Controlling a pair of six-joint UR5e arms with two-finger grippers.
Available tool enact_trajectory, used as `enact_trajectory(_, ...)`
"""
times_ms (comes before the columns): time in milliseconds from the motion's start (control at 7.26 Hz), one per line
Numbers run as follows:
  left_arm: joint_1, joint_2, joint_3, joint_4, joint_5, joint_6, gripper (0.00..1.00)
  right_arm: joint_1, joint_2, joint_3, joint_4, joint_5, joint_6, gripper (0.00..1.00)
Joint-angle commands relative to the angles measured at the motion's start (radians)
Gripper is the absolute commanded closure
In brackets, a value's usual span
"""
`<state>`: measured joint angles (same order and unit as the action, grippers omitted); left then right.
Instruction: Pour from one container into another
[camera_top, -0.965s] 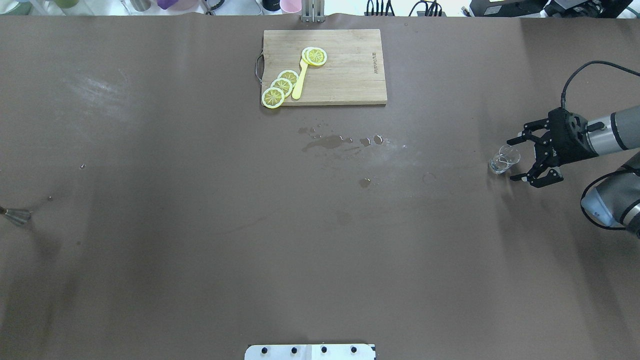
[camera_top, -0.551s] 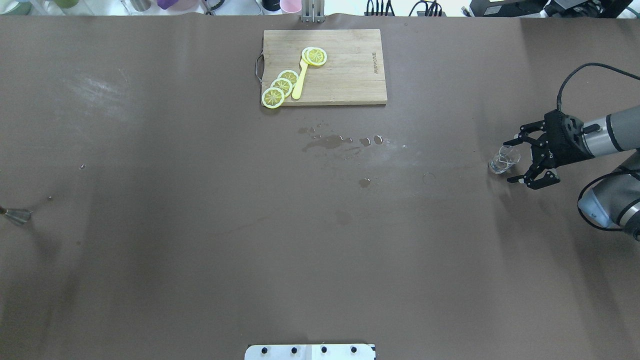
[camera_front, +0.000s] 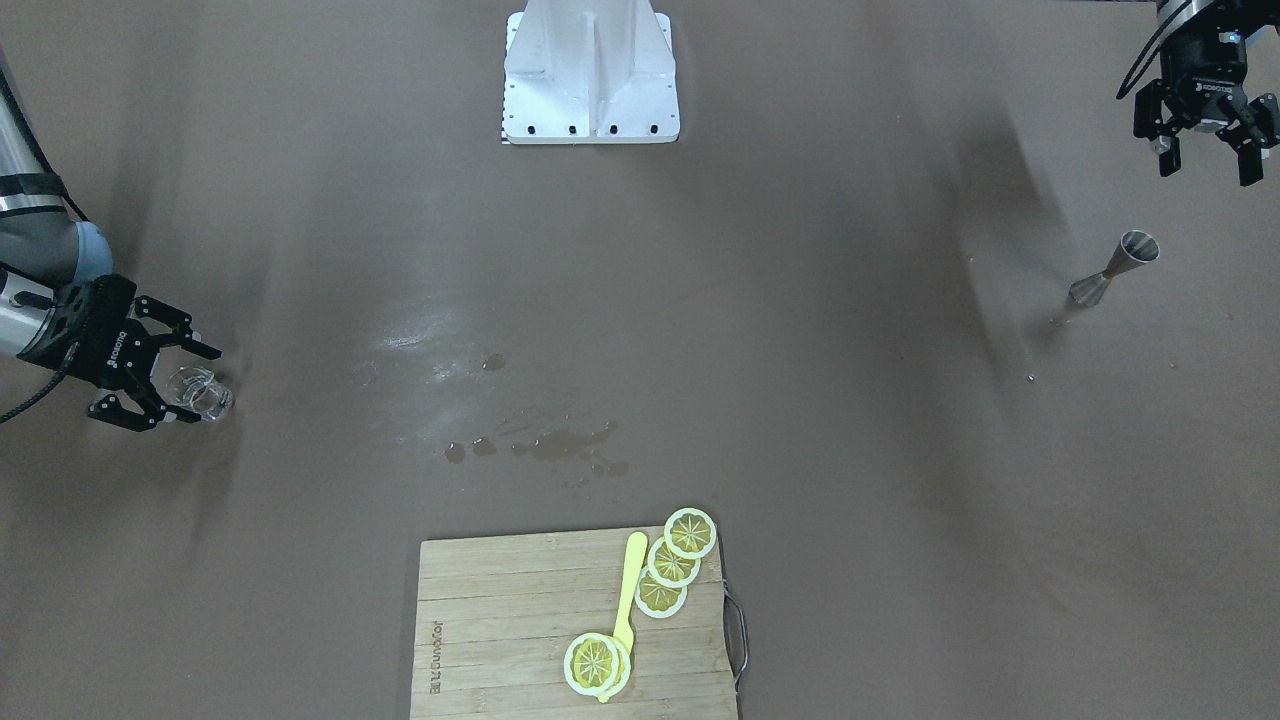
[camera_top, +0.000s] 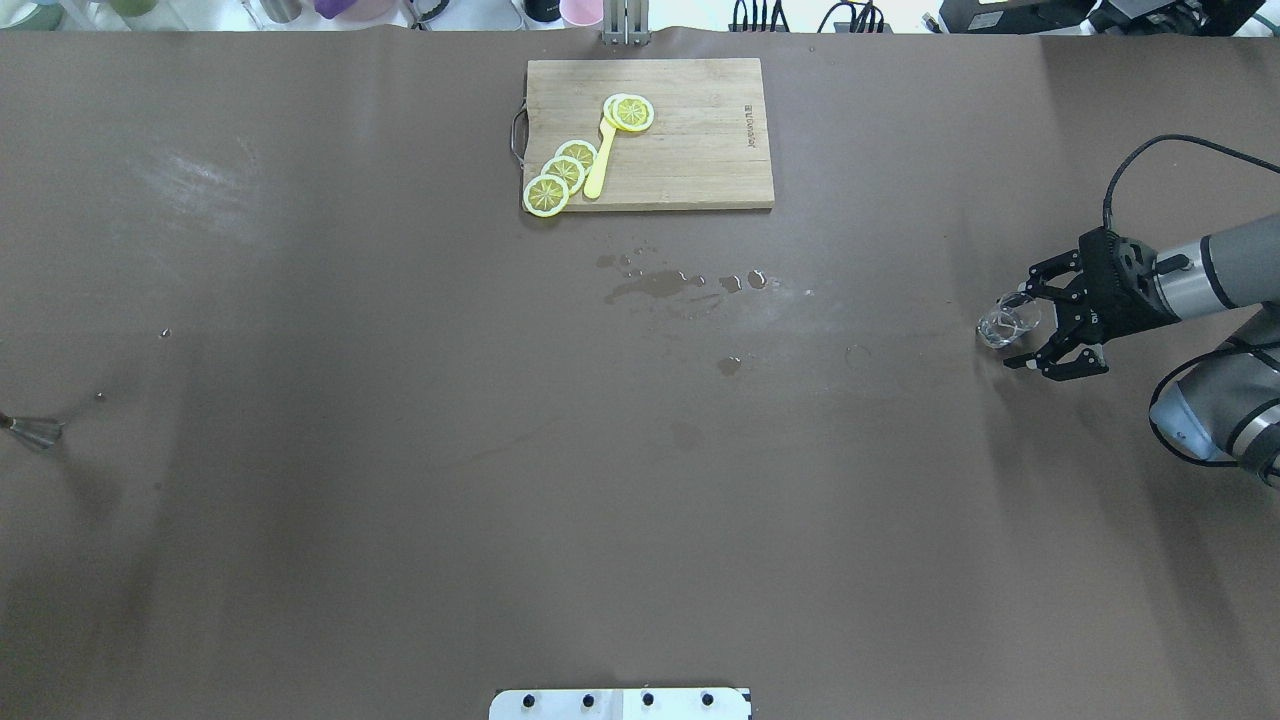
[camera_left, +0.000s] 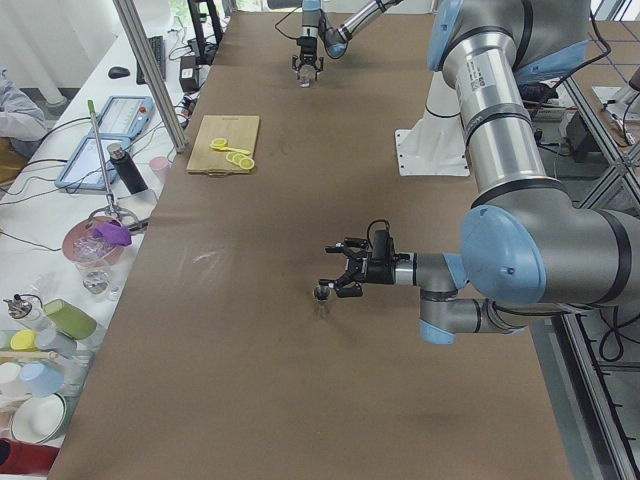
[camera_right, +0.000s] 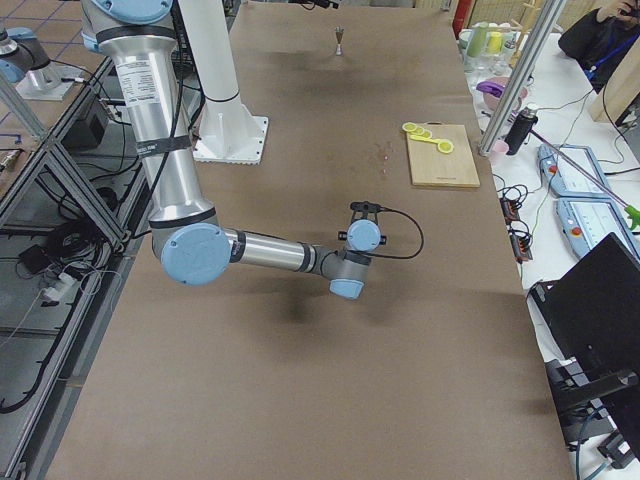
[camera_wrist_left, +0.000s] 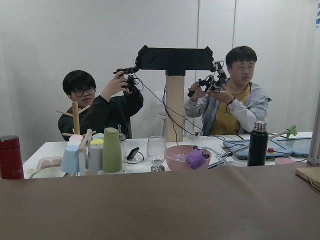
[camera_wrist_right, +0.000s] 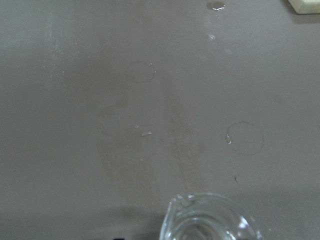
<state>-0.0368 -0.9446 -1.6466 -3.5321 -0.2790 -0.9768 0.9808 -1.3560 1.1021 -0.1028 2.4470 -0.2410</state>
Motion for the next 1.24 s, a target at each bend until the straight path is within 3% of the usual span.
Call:
enact_trajectory(0, 0.040, -0.006, 0.019, 0.161, 0.018, -0.141, 0.03, -0.001, -0.005, 0.001, -0.002, 0.003, -0.001, 0.45)
enact_trajectory(276, 0.099, -0.006, 0.024, 0.438, 0.119, -0.422, 0.03, 0.003, 0.000, 0.004, -0.003, 0.003, -0.001, 0.78)
enact_trajectory(413, 0.106, -0.005, 0.024, 0.479, 0.122, -0.471, 0.03, 0.003, 0.004, 0.004, -0.005, 0.003, -0.003, 0.96)
enact_trajectory(1103, 0.143, -0.040, 0.082, 0.530, 0.136, -0.474, 0.04, 0.120, 0.027, 0.024, -0.034, 0.012, 0.009, 1.00)
